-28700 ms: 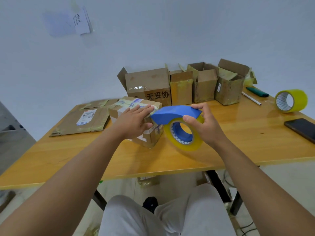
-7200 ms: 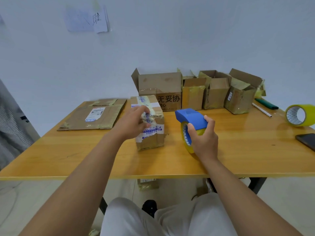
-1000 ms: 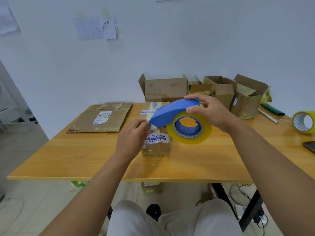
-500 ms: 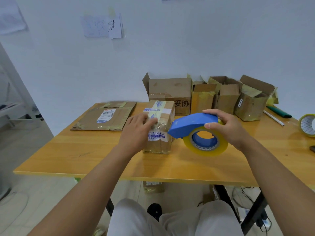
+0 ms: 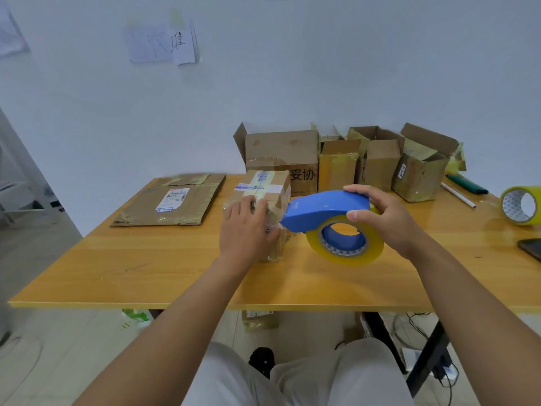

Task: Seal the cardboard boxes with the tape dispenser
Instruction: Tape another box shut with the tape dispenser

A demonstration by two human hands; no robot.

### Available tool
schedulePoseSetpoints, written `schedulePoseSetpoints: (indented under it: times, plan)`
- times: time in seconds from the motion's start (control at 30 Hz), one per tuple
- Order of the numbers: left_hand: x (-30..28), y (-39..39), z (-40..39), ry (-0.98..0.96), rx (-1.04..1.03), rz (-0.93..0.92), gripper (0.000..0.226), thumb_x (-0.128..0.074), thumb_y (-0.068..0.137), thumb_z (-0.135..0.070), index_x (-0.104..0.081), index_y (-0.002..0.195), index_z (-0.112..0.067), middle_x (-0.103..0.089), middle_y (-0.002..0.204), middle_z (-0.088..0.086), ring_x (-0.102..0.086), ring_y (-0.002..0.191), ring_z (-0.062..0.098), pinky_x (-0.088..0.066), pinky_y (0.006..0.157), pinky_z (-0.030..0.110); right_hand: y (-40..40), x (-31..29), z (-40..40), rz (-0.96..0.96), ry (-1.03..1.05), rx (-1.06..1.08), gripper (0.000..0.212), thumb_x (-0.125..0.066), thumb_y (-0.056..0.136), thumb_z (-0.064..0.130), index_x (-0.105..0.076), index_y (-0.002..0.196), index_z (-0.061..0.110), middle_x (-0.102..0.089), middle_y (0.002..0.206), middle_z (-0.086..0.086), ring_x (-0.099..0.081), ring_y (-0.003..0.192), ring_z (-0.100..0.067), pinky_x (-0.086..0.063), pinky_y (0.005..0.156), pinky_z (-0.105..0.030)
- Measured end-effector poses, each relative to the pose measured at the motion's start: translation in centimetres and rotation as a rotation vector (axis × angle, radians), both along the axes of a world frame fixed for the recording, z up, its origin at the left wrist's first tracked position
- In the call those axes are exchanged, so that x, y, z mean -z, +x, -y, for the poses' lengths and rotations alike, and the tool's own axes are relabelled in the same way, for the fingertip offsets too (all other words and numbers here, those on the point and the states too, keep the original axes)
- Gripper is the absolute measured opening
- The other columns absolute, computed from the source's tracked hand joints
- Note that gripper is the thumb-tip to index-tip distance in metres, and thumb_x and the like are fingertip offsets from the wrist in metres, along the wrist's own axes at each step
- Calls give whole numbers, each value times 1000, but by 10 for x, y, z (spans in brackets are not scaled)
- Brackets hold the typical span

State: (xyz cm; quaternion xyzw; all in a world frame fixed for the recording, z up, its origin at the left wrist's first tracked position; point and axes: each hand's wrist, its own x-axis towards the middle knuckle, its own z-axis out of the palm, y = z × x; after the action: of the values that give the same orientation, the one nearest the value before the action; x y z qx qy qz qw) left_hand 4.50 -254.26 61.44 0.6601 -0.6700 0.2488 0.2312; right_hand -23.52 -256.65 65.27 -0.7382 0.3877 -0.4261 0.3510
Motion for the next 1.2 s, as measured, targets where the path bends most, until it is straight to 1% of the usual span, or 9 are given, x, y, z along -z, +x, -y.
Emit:
schedulePoseSetpoints:
  times: [0.17, 0.33, 0.57, 0.7, 0.83, 1.0, 1.07, 1.1, 1.2]
  plan:
    - [0, 15, -6, 49, 80, -36, 57, -65, 85, -54, -51, 135, -27, -52, 134, 10, -49, 119, 30, -44, 98, 42, -3, -2, -5, 4, 12, -50, 56, -69, 64, 59, -60, 119, 55, -58, 123, 23, -58, 105, 6, -47, 77, -7]
    - [-5, 16, -8, 80, 86, -57, 55, -66, 86, -54, -53, 133, -29, -52, 134, 10, -49, 121, 30, -45, 98, 43, -5, -6, -7, -12, 17, -74, 57, -71, 63, 59, -59, 118, 57, -58, 125, 22, -59, 105, 3, -49, 77, -12]
    - [-5, 15, -8, 94, 94, -90, 56, -70, 84, -49, -54, 133, -27, -52, 135, 10, -49, 123, 30, -44, 100, 43, 2, -16, -8, -162, -52, -83, 51, -68, 63, 67, -54, 112, 70, -51, 120, 29, -55, 102, 5, -51, 70, -14]
    - [-8, 21, -11, 137, 149, -122, 58, -72, 83, -46, -54, 135, -26, -50, 137, 10, -47, 124, 29, -42, 101, 42, 22, -26, 0, -240, -74, -93, 50, -69, 70, 61, -57, 118, 54, -51, 119, 31, -55, 102, 9, -43, 78, -18]
    - [-15, 32, -12, 265, 184, -92, 70, -71, 81, -50, -42, 143, -33, -43, 143, 6, -41, 130, 26, -42, 104, 42, 42, -45, 8, -271, -98, -103, 49, -70, 74, 54, -64, 119, 37, -57, 119, 19, -57, 107, -4, -44, 87, -26]
    - [-21, 32, -12, 320, 179, -99, 70, -67, 85, -45, -36, 147, -38, -39, 148, 3, -36, 136, 24, -40, 109, 43, 58, -67, 11, -402, -55, -73, 41, -67, 65, 66, -71, 96, 39, -65, 100, 21, -60, 92, -2, -45, 73, -25]
    - [-21, 33, -12, 329, 178, -114, 68, -64, 85, -42, -36, 147, -39, -38, 149, 3, -34, 136, 24, -39, 108, 42, 62, -55, 16, -592, -46, -78, 44, -71, 67, 66, -72, 99, 36, -66, 102, 18, -59, 90, -4, -48, 71, -25]
    - [-21, 34, -12, 332, 180, -125, 67, -63, 85, -41, -37, 147, -39, -38, 149, 3, -34, 136, 23, -39, 108, 42, 61, -44, 20, -609, -50, -42, 45, -73, 71, 63, -70, 105, 34, -64, 106, 13, -58, 90, -5, -48, 71, -25]
    - [-23, 32, -13, 327, 191, -165, 64, -52, 83, -48, -40, 146, -39, -41, 146, 2, -37, 134, 23, -40, 105, 42, 53, -18, 24, -349, -25, 141, 45, -73, 77, 58, -63, 113, 31, -59, 109, 8, -56, 89, -7, -45, 67, -25]
